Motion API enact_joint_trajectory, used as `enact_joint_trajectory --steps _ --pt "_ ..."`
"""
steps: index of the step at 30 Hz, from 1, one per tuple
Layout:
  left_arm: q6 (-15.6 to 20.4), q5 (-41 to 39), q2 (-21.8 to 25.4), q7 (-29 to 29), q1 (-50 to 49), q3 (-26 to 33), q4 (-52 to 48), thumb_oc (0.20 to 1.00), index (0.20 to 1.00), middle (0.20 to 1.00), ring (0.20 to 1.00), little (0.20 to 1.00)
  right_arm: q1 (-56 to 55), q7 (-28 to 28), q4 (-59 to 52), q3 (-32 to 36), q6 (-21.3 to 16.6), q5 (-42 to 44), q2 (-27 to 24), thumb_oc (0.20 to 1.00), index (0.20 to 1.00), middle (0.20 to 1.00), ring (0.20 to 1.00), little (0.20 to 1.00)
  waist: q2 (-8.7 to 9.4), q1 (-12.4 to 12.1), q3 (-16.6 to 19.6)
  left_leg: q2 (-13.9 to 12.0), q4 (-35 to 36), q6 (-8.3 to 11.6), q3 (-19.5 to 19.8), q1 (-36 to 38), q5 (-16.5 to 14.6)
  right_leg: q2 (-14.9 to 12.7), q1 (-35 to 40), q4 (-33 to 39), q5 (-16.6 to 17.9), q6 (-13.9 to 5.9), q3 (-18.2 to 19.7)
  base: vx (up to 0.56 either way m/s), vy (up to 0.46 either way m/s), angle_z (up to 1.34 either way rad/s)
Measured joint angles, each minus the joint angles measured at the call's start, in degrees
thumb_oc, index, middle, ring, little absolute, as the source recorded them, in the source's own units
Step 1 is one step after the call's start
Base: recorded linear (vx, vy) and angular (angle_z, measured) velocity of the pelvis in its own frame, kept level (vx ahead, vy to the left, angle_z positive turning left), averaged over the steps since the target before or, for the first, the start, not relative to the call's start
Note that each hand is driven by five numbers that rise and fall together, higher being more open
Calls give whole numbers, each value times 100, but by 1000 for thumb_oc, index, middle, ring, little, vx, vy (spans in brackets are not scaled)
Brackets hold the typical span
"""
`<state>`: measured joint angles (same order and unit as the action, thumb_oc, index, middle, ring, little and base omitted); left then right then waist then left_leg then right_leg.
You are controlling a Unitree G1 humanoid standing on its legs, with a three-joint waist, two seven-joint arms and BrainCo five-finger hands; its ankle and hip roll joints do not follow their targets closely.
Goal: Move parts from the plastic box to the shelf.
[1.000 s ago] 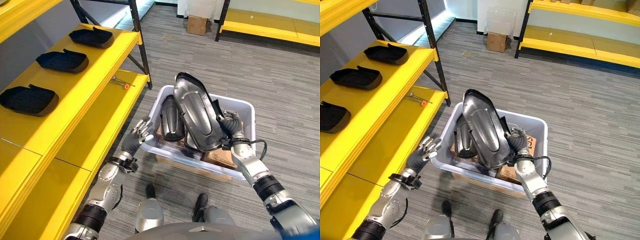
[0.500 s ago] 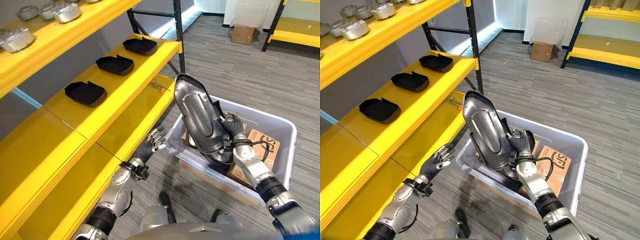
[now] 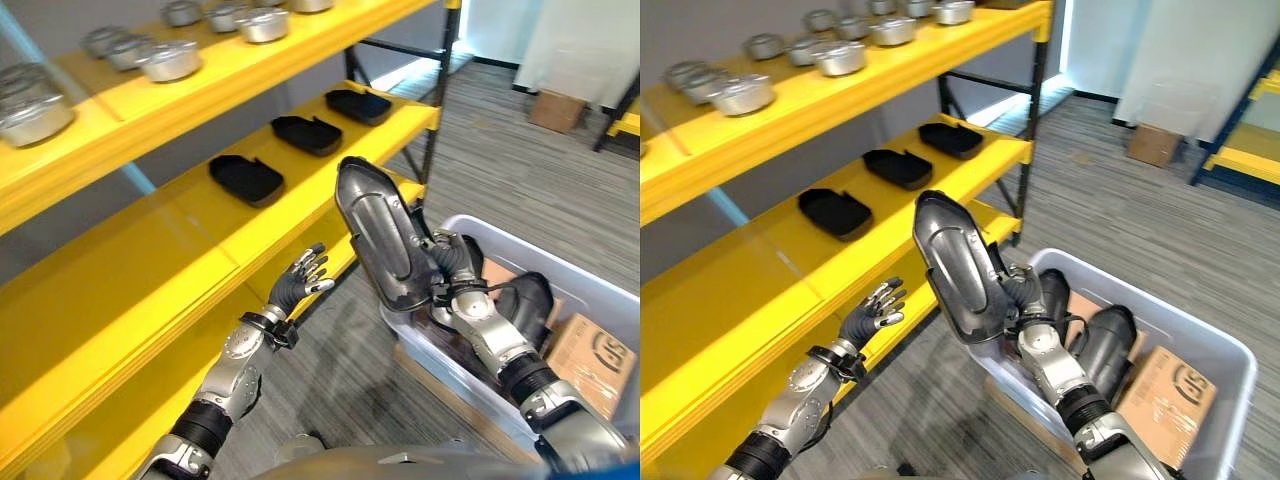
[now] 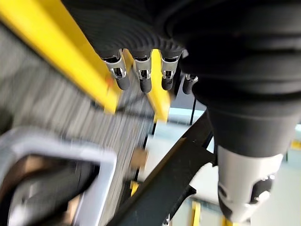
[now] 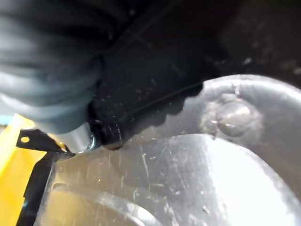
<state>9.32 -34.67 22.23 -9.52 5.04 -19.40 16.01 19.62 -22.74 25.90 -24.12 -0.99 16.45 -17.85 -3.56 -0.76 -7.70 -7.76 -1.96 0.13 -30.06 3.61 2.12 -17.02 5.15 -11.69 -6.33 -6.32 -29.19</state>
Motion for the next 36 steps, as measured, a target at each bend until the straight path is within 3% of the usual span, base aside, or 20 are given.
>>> enact_joint_trajectory --steps 1,8,15,16,17,18,19,20,22,23,25,28,29,30,31,32,33,34,35,36 --pt "13 61 42 44 -126 0 -69 1000 1000 1000 1000 1000 -3 -7 -1 -57 7 1 60 200 200 200 200 200 -1 -174 -12 53 1 10 0 9 -26 -36 63 25 11 -21 -11 43 471 41" --pt "160 347 260 157 -434 224 -137 1000 1000 1000 1000 1000 4 -9 -65 -147 6 -39 409 200 200 200 200 200 246 -504 -134 333 -120 -67 415 -279 -123 -305 234 109 148 -70 -373 -27 362 36" --pt "248 374 317 55 -658 399 -263 1000 1000 1000 1000 1000 3 -217 -255 -170 68 -40 466 200 200 200 200 200 102 -789 -235 578 79 -305 797 -344 -156 -549 257 -167 631 187 -672 0 263 39" --pt "256 369 309 1 -719 428 -379 1000 1000 1000 1000 1000 -13 -258 -256 -161 75 -35 540 200 200 200 200 200 38 -801 -275 686 232 -397 1034 -343 -87 -616 247 -427 778 238 -620 65 165 71" --pt "262 364 300 -35 -693 419 -396 1000 1000 1000 1000 1000 -20 -279 -257 -154 75 -33 487 200 200 200 200 200 7 -779 -309 695 311 -460 1197 -244 33 -587 156 -577 638 135 -478 80 8 90" --pt "264 357 303 -92 -640 407 -405 1000 1000 1000 1000 1000 -33 -294 -257 -173 76 -23 491 200 200 200 200 200 -26 -776 -338 646 413 -464 1394 -255 135 -219 122 -461 261 -68 -95 53 -10 78" --pt "267 353 311 -137 -608 407 -405 1000 1000 1000 1000 1000 -33 -292 -257 -199 76 -15 489 200 200 200 200 200 5 -791 -367 643 474 -445 1499 -249 195 94 110 -277 146 -101 78 77 -25 79" --pt "277 326 341 -141 -650 408 -406 1000 1000 1000 1000 1000 -4 -290 -258 -276 75 6 507 200 200 200 200 200 131 -879 -393 681 507 -408 1537 -266 231 508 36 144 108 -61 151 70 -48 39" --pt "284 317 335 -130 -693 367 -383 1000 1000 1000 1000 1000 -6 -262 -249 -326 60 24 506 200 200 200 200 200 212 -873 -418 755 491 -285 1526 -272 199 669 179 650 69 35 162 35 -49 16" --pt "313 318 284 -134 -658 256 -362 1000 1000 1000 1000 1000 -24 -236 -219 -328 54 40 451 200 200 200 200 200 202 -753 -438 743 504 -201 1601 -327 241 866 435 1194 285 75 184 -14 -39 23" --pt "356 320 236 -135 -582 73 -353 1000 1000 1000 1000 1000 -23 -221 -214 -321 46 66 318 200 200 200 200 200 213 -707 -460 737 496 -185 1542 -399 309 951 465 1365 429 134 175 56 -50 14" --pt "397 321 44 -152 -496 -105 -259 1000 1000 1000 1000 1000 -32 -215 -109 -275 -13 180 240 200 200 200 200 200 187 -483 -474 739 536 -200 1637 -430 320 975 475 1256 370 175 241 162 -55 24" --pt "405 322 -88 -195 -325 -191 -102 1000 1000 1000 1000 1000 -84 -227 -106 -183 -44 217 153 200 200 200 200 200 133 -380 -507 762 594 -238 1746 -392 344 899 421 898 215 143 426 284 -94 113" --pt "365 330 -311 -317 -132 -298 39 1000 1000 1000 1000 1000 -246 -274 -112 5 -71 246 -34 200 200 200 200 200 -122 -105 -633 691 756 -426 2339 -82 443 794 -13 -543 -205 198 893 248 -90 134" --pt "370 331 -291 -368 -121 -319 -36 1000 1000 1000 1000 1000 -309 -284 -124 49 -73 247 -37 200 200 200 200 200 -144 1 -627 666 745 -430 2496 -88 456 905 -48 -456 -430 82 1218 217 -80 134" --pt "376 329 -205 -446 -79 -269 -170 1000 1000 1000 1000 1000 -319 -220 -132 87 -123 246 -11 200 200 200 200 200 -50 -3 -589 656 771 -412 2449 -197 389 1046 -131 294 -293 149 1558 189 -71 85" --pt "357 330 -106 -456 -16 -245 -170 1000 1000 1000 1000 1000 -309 -177 -140 97 -176 245 29 200 200 200 200 200 44 -44 -546 660 764 -397 2324 -325 375 1129 -203 730 2 264 1663 187 -67 85" --pt "317 334 -44 -475 3 -240 -170 1000 1000 1000 1000 1000 -344 -131 -144 136 -206 246 75 200 200 200 200 200 119 18 -508 666 769 -338 2132 -368 218 1132 -134 953 177 296 1653 213 -63 90" --pt "259 342 -10 -534 7 -246 -170 1000 1000 1000 1000 1000 -377 -88 -141 188 -211 245 148 200 200 200 200 200 270 31 -510 694 509 -350 1599 -362 231 962 -44 1237 354 310 1501 170 -47 79" --pt "216 366 -13 -566 -60 -265 -179 1000 1000 1000 1000 1000 -388 -16 -145 185 -221 243 133 200 200 200 200 200 245 0 -496 632 204 -280 1269 -235 66 953 120 1341 433 240 1384 181 -50 61"
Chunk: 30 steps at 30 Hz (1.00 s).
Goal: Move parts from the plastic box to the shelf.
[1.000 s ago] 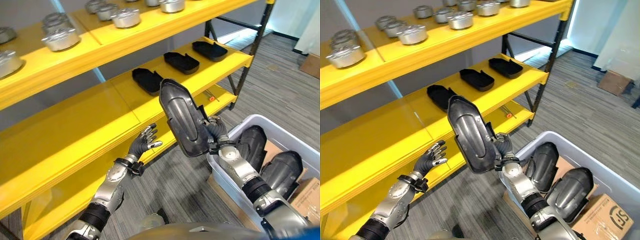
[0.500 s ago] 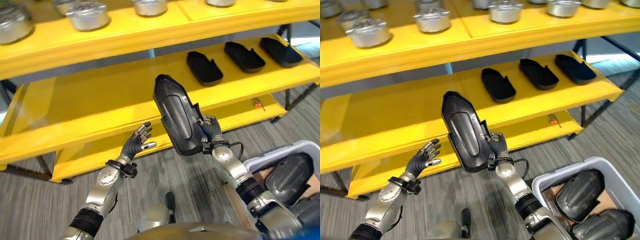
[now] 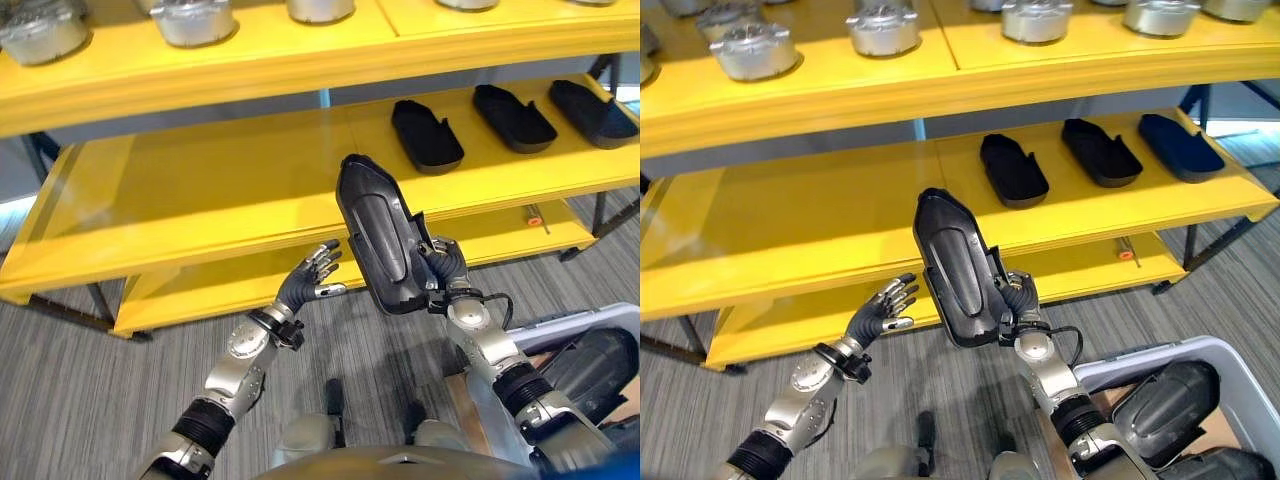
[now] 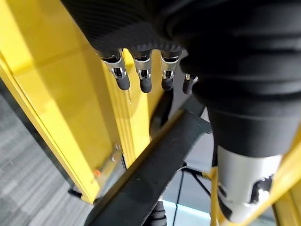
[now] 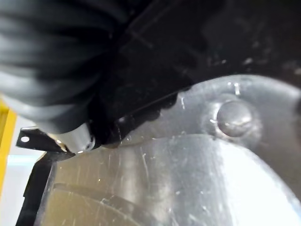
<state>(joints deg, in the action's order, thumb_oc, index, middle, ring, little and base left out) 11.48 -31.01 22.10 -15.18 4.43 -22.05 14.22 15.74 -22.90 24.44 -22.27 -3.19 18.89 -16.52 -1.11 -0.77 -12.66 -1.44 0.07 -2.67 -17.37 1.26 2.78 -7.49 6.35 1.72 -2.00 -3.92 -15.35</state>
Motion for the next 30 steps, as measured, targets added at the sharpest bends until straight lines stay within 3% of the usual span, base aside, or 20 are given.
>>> enact_joint_trajectory --steps 1,2,9,12,15,16,18,20,21,22,24,26,27,30 --pt "-9 11 -28 -2 -67 -10 -7 1000 1000 1000 1000 1000 -11 29 -14 -20 -12 -3 -5 200 200 200 200 200 -129 51 78 -57 147 121 -41 109 -136 97 55 57 78 23 -85 154 -45 39" --pt "-20 8 -54 9 -113 5 -15 1000 1000 1000 1000 1000 -9 24 -22 -9 -21 -1 -1 200 200 200 200 200 -138 44 87 -42 394 113 -26 227 26 117 87 72 108 4 -122 154 -50 28" --pt "-114 10 23 12 -104 -9 -85 1000 1000 1000 1000 1000 33 30 -75 -139 -59 -7 69 200 200 200 200 200 -80 -3 108 72 518 105 -82 415 35 68 428 355 87 -23 -273 143 -44 10" --pt "-120 17 119 9 43 -123 -84 1000 1000 1000 1000 1000 119 1 -61 -139 -48 -3 57 200 200 200 200 200 55 20 112 43 -100 164 -353 34 40 -1 427 355 50 -8 -389 80 -1 29" --pt "-122 17 83 15 167 -211 -63 1000 1000 1000 1000 1000 468 -34 161 -169 -17 1 74 200 200 200 200 200 148 33 99 -51 -689 384 -780 -298 127 -177 424 352 76 125 -515 72 137 17" --pt "-121 22 99 12 163 -238 -64 1000 1000 1000 1000 1000 542 -68 162 -206 -15 0 87 200 200 200 200 200 178 80 85 -336 -1096 165 -1247 -339 -277 -187 458 342 89 172 -628 97 207 11" --pt "-110 36 70 19 162 -241 -66 1000 1000 1000 1000 1000 541 -106 160 -216 -15 1 86 200 200 200 200 200 187 209 92 -812 -1325 320 -1483 -209 -436 -191 536 325 77 181 -739 124 233 25" --pt "-102 52 34 33 141 -255 -64 1000 1000 1000 1000 1000 534 -141 164 -209 -13 0 -2 200 200 200 200 200 82 326 144 -1101 -975 425 -1446 -69 -318 -181 500 261 57 128 -749 199 376 22" --pt "-97 87 -11 61 109 -265 -51 1000 1000 1000 1000 1000 501 -189 164 -203 6 -2 -50 200 200 200 200 200 22 360 165 -1234 -734 419 -1348 86 -2 -167 433 141 9 66 -735 257 549 1" --pt "-85 122 -86 149 105 -276 33 1000 1000 1000 1000 1000 433 -258 164 -193 53 -1 -59 200 200 200 200 200 9 325 174 -1198 -565 705 -990 197 -99 -219 267 -153 -86 -30 -638 267 709 -4" --pt "-46 121 -65 213 144 -269 207 1000 1000 1000 1000 1000 352 -249 180 -193 111 -5 30 200 200 200 200 200 209 307 178 -948 -554 595 -988 162 -189 -542 66 -428 -108 -68 -587 221 637 -1" --pt "43 121 53 256 102 -266 240 1000 1000 1000 1000 1000 291 -214 178 -287 161 -8 59 200 200 200 200 200 198 253 183 -700 -710 321 -996 186 -364 -819 41 -741 -137 -112 -606 294 671 15" --pt "88 119 132 250 103 -253 288 1000 1000 1000 1000 1000 252 -196 170 -241 150 -9 64 200 200 200 200 200 99 254 159 -617 -799 277 -1005 213 -603 -910 36 -997 -141 -155 -638 333 751 24" --pt "118 119 174 235 84 -248 342 1000 1000 1000 1000 1000 189 -225 183 -149 152 -1 42 200 200 200 200 200 32 265 167 -412 -670 306 -997 380 -684 -1103 54 -1194 -165 -147 -617 127 360 13"
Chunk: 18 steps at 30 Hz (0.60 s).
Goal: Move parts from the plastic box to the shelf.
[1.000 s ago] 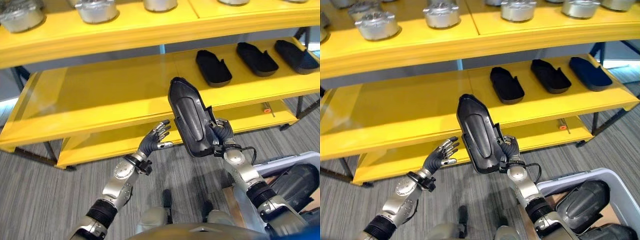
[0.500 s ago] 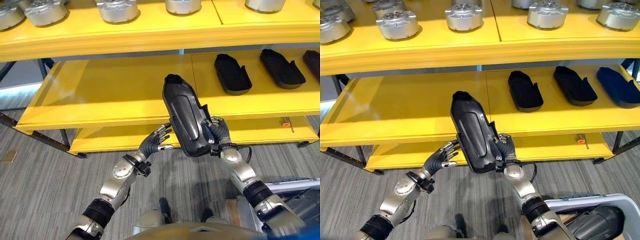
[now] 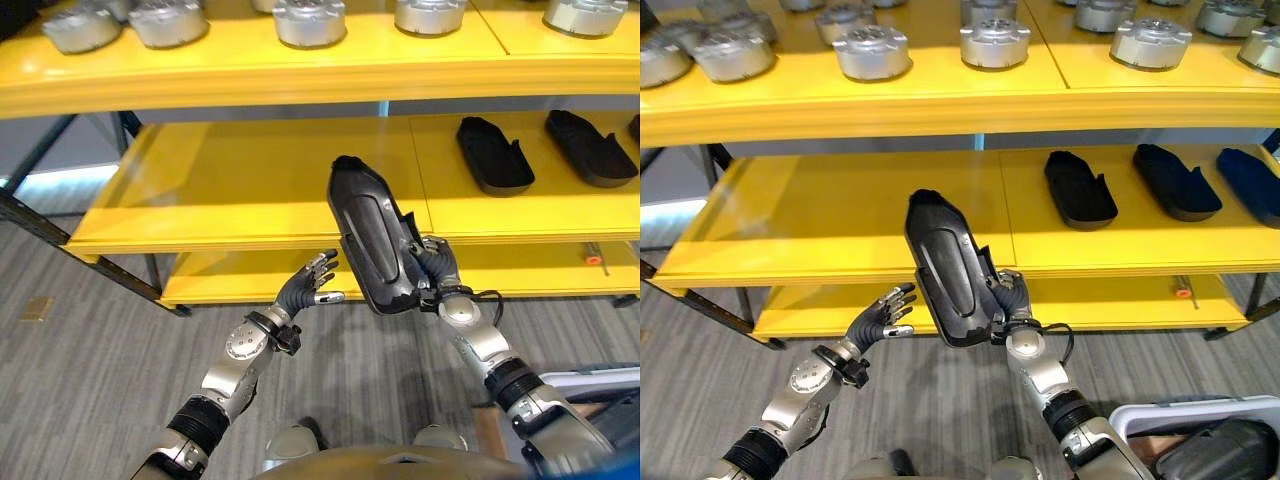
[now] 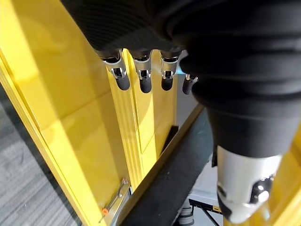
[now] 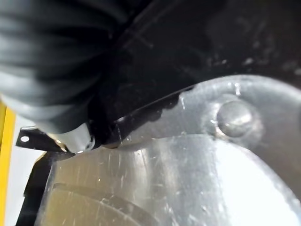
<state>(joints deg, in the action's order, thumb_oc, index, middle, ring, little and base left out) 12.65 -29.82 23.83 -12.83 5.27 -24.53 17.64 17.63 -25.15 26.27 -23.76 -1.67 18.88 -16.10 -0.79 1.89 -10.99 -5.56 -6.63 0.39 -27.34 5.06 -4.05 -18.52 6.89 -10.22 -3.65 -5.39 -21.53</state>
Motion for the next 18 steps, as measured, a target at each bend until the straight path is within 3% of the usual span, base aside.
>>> enact_joint_trajectory --steps 4,7,11,12,14,15,18 --pt "55 90 128 -229 -11 -15 64 1000 1000 1000 1000 1000 -83 -43 15 135 -49 -6 21 200 200 200 200 200 -9 -124 11 81 -56 -53 137 -145 -65 -65 -78 -71 199 78 -18 119 386 15" --pt "104 112 305 -319 -109 5 57 1000 1000 1000 1000 1000 -73 -41 -64 136 -61 -10 27 200 200 200 200 200 -91 -260 58 63 180 -102 90 -120 102 -24 -311 -180 581 34 -67 72 304 -10" --pt "153 99 355 -371 -222 91 31 1000 1000 1000 1000 1000 -33 -202 -70 131 -42 -10 60 200 200 200 200 200 -105 -475 42 106 481 -220 -165 -26 230 -110 -584 -241 1111 166 -418 77 221 -36" --pt "151 88 372 -428 -272 116 0 1000 1000 1000 1000 1000 -20 -224 -69 125 -39 -10 67 200 200 200 200 200 -108 -541 38 130 565 -249 -254 13 239 -159 -703 -374 1118 102 -535 71 39 -25" --pt "147 51 374 -446 -286 121 -16 1000 1000 1000 1000 1000 -20 -238 -69 118 -40 -11 68 200 200 200 200 200 -112 -514 30 124 669 -251 -215 18 258 18 -773 -378 849 -123 -362 -10 -14 11" --pt "142 -43 375 -450 -271 111 -102 1000 1000 1000 1000 1000 -4 -238 -67 104 -38 -9 55 200 200 200 200 200 -76 -469 18 136 837 -292 -174 4 448 433 -809 -225 595 -123 -204 12 -43 28" --pt "133 -84 325 -459 -286 83 -131 1000 1000 1000 1000 1000 26 -202 -14 106 -46 -5 34 200 200 200 200 200 43 -489 7 260 873 -198 -182 5 425 680 -610 573 541 -7 -277 129 -60 2"
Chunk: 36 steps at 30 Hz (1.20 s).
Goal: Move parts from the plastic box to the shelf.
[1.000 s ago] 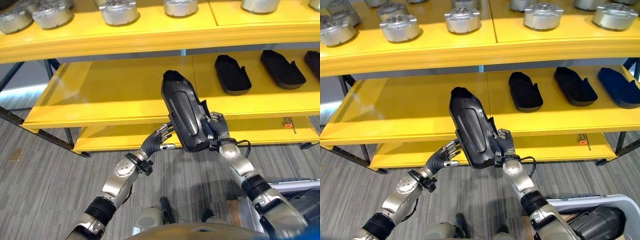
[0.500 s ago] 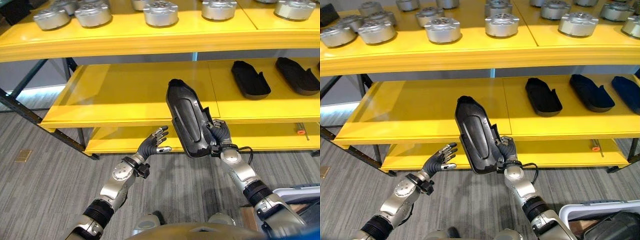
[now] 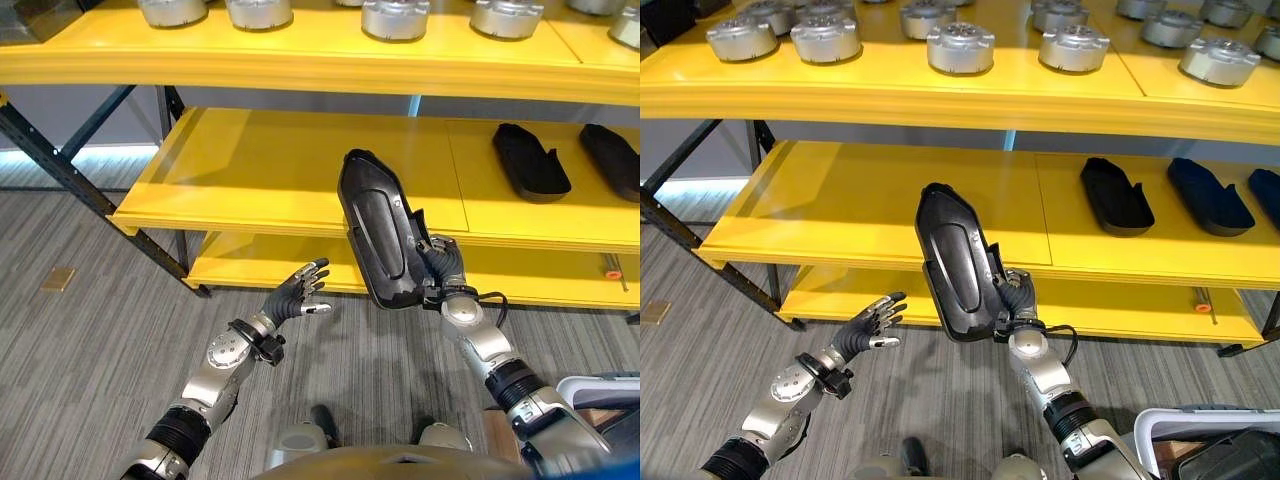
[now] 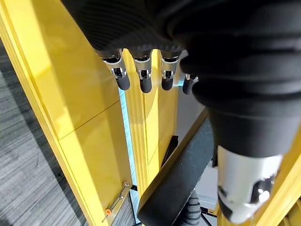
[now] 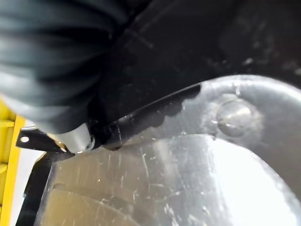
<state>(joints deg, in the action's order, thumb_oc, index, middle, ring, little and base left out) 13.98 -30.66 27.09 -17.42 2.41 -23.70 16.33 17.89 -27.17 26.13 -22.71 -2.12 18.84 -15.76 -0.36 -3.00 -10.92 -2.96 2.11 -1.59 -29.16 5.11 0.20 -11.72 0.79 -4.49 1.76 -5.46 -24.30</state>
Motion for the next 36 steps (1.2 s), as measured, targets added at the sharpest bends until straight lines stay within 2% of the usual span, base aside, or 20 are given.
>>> enact_joint_trajectory --steps 2,4,6,8,10,12,13,14,16,18,19,23,25,27,28,30,31,32,34,36 --pt "4 4 -216 -17 -34 -2 62 1000 1000 1000 1000 1000 42 38 119 29 -2 7 -43 200 200 200 200 200 -21 69 -8 -18 144 147 -9 42 86 187 192 527 132 54 0 168 -114 -15" --pt "4 24 -311 -19 -34 -8 81 1000 1000 1000 1000 1000 43 54 148 46 -2 6 -90 200 200 200 200 200 3 175 -28 -73 217 182 -33 45 129 246 196 553 171 35 6 166 -133 -10" --pt "4 94 -460 -55 -12 -89 112 1000 1000 1000 1000 1000 36 46 201 146 1 7 -163 200 200 200 200 200 -55 410 -79 -132 360 122 35 106 152 226 71 136 71 -96 20 188 -130 8" --pt "3 216 -580 -155 175 -218 279 1000 1000 1000 1000 1000 25 46 202 303 1 6 -297 200 200 200 200 200 -256 578 -205 -235 356 -2 202 201 154 104 -262 -674 -252 -384 87 205 -166 32" --pt "6 265 -557 -269 262 -232 296 1000 1000 1000 1000 1000 21 65 213 393 6 8 -344 200 200 200 200 200 -179 645 -198 -170 356 29 324 265 121 -54 -271 -242 -117 -556 348 205 -164 41" --pt "1 265 -422 -264 298 -215 295 1000 1000 1000 1000 1000 23 124 208 412 5 12 -317 200 200 200 200 200 -24 588 -138 -133 357 123 354 349 76 -210 -240 350 201 -508 374 261 -247 27" --pt "-7 264 -347 -254 286 -215 286 1000 1000 1000 1000 1000 23 199 216 399 5 19 -295 200 200 200 200 200 48 529 -124 -132 328 251 355 442 44 -228 -182 477 291 -443 278 285 -271 13" --pt "-13 263 -311 -238 281 -214 286 1000 1000 1000 1000 1000 23 254 234 395 5 25 -291 200 200 200 200 200 64 489 -116 -183 284 345 383 511 20 -189 -91 477 480 -214 245 231 -199 22" --pt "-29 258 -332 -219 141 -216 130 1000 1000 1000 1000 1000 57 314 247 382 2 27 -300 200 200 200 200 200 -110 399 -32 -492 128 567 432 561 -16 200 145 683 439 62 204 256 -210 4" --pt "-37 256 -382 -216 133 -218 64 1000 1000 1000 1000 1000 126 334 252 378 2 40 -305 200 200 200 200 200 -149 330 -9 -705 -12 596 409 575 -26 440 287 831 421 215 190 260 -223 -15" --pt "-113 255 -432 -215 145 -242 75 1000 1000 1000 1000 1000 266 344 322 298 4 142 -330 200 200 200 200 200 -90 330 17 -943 -454 604 388 520 -34 603 459 877 254 383 170 293 -265 -5" --pt "-138 252 -487 -210 216 -301 96 1000 1000 1000 1000 1000 479 359 519 271 5 199 -340 200 200 200 200 200 -9 328 54 -1355 -1708 627 369 143 -3 735 670 804 -80 599 164 267 -256 -4" --pt "-137 252 -495 -194 216 -335 140 1000 1000 1000 1000 1000 499 419 528 222 6 235 -319 200 200 200 200 200 98 334 95 -1582 -2517 761 367 -200 249 755 775 808 -211 713 159 173 -197 -8" --pt "-139 253 -503 -92 220 -345 142 1000 1000 1000 1000 1000 536 476 528 173 5 238 -328 200 200 200 200 200 182 358 133 -1472 -2695 771 252 -367 244 666 787 791 -271 795 173 148 -189 -15" --pt "-140 253 -504 -72 282 -346 150 1000 1000 1000 1000 1000 536 476 531 179 10 248 -363 200 200 200 200 200 190 415 134 -1368 -2599 653 81 -387 242 637 784 754 -276 803 169 164 -199 4" --pt "-154 252 -544 34 339 -324 219 1000 1000 1000 1000 1000 539 499 619 152 49 246 -429 200 200 200 200 200 157 520 123 -1303 -2320 660 52 -199 679 553 495 19 -474 817 133 138 -148 7" --pt "-152 249 -534 61 307 -321 207 1000 1000 1000 1000 1000 529 521 656 124 50 247 -408 200 200 200 200 200 142 486 121 -1462 -2571 662 89 -277 831 574 223 -301 -757 796 69 87 -65 -20" --pt "-160 250 -348 111 292 -350 189 1000 1000 1000 1000 1000 528 525 660 50 50 247 -304 200 200 200 200 200 315 406 186 -1521 -3077 692 184 -528 847 661 243 127 -466 1061 193 118 13 -26" --pt "-243 250 -387 231 271 -351 360 1000 1000 1000 1000 1000 526 540 661 -21 42 247 -257 200 200 200 200 200 251 355 243 -1637 -3548 873 375 -661 364 808 438 427 -531 1081 183 129 109 -19" --pt "-250 251 -399 248 247 -397 360 1000 1000 1000 1000 1000 532 511 665 -51 43 249 -211 200 200 200 200 200 213 366 232 -1437 -2627 774 226 -681 -74 883 465 606 -440 1036 265 98 180 -19"
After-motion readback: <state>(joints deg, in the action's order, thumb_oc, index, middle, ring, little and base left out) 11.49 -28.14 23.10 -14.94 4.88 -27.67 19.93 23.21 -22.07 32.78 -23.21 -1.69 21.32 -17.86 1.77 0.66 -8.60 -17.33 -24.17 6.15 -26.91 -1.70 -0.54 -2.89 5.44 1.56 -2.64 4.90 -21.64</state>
